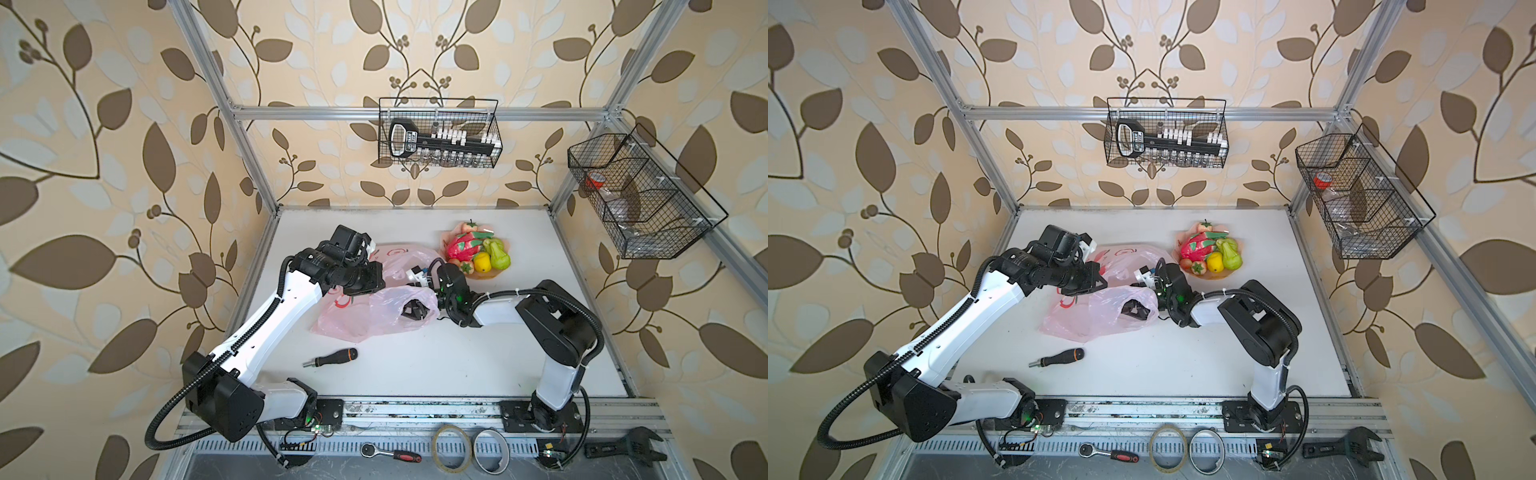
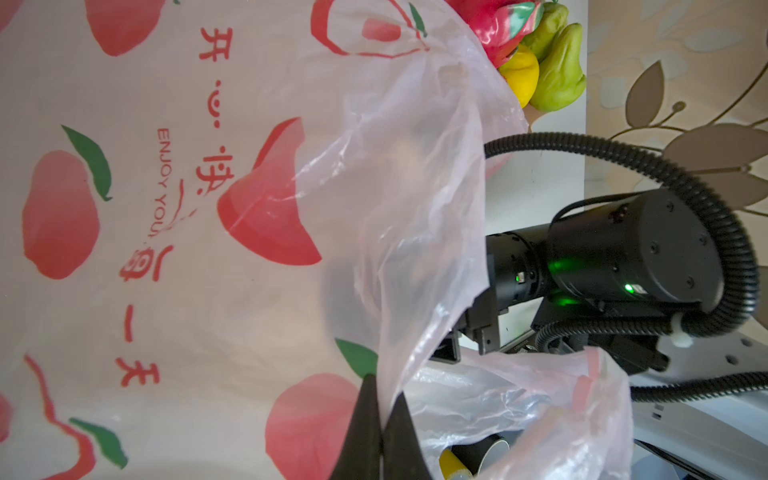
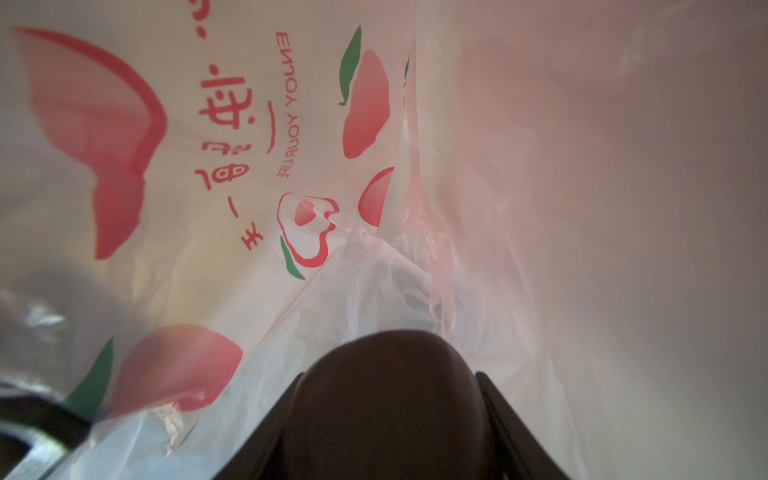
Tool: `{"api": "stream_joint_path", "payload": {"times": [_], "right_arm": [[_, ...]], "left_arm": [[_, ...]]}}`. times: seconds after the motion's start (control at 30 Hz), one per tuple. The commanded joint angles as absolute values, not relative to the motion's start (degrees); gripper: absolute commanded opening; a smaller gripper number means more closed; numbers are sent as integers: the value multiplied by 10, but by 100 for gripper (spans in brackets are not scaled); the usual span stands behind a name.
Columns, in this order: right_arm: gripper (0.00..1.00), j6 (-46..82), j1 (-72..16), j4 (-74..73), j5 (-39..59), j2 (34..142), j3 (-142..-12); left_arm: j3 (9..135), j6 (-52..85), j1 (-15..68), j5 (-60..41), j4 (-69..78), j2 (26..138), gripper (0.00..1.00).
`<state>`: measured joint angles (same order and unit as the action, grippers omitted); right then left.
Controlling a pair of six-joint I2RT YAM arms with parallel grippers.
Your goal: Place the fruits into the plastic bag
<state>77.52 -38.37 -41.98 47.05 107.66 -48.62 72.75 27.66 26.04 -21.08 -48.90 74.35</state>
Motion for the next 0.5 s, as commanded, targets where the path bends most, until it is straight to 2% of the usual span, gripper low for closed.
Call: {"api": "stream_joint_path", "payload": {"times": [0.0,0.3,0.47], "right_arm": [[32,795,-401,-416,489,1108,-535],[35,752,-433,-264,496,1166,-649],[38,767,-436,-261,497,1193,-676]], "left_arm": [[728,284,258,-234,-469,741,0],[735,287,259,-242,-454,752,0],[727,297,259,-247,-438,751,0]]}}
